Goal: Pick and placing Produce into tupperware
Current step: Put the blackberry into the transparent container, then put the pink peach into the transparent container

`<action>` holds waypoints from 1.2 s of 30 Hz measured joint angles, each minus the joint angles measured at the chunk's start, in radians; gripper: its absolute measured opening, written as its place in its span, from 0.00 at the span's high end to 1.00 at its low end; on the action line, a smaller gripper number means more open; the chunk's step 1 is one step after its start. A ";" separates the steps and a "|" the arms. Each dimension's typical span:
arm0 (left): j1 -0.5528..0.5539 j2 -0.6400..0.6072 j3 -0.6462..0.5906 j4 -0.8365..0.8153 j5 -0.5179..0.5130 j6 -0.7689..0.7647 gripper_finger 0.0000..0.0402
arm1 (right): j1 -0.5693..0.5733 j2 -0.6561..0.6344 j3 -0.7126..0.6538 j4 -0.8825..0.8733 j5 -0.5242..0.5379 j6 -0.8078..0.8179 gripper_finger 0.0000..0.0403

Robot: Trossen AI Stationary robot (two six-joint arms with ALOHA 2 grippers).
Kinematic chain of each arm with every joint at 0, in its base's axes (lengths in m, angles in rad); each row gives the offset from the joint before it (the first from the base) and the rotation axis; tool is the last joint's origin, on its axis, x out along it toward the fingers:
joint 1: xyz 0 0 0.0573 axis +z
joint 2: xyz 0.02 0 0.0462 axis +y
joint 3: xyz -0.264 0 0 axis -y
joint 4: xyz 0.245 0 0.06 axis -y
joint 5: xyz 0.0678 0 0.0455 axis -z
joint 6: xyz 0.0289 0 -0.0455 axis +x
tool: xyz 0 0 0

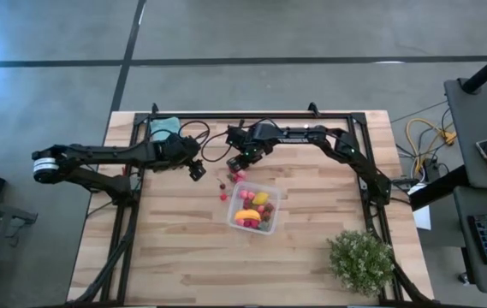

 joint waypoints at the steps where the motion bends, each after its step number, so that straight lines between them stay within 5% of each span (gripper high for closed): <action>1: 0.000 0.000 0.000 0.000 0.000 0.000 0.39 | 0.000 -0.009 0.006 -0.018 0.000 0.000 0.73; 8: 0.000 -0.014 0.000 -0.008 0.006 0.000 0.39 | 0.020 -0.112 0.080 -0.261 -0.019 -0.104 0.72; 18: 0.000 -0.044 -0.001 -0.008 0.025 0.077 0.39 | 0.169 -0.204 0.064 -0.328 -0.278 -0.193 0.72; 25: 0.000 -0.045 -0.008 -0.008 0.063 0.079 0.39 | 0.258 -0.129 0.055 -0.303 -0.247 -0.155 0.58; 29: 0.000 -0.045 -0.019 -0.009 0.079 0.079 0.39 | 0.263 -0.128 0.062 -0.309 -0.107 -0.110 0.43; 36: 0.000 -0.045 -0.023 -0.008 0.105 0.079 0.39 | 0.143 -0.134 0.152 -0.300 -0.024 0.034 0.32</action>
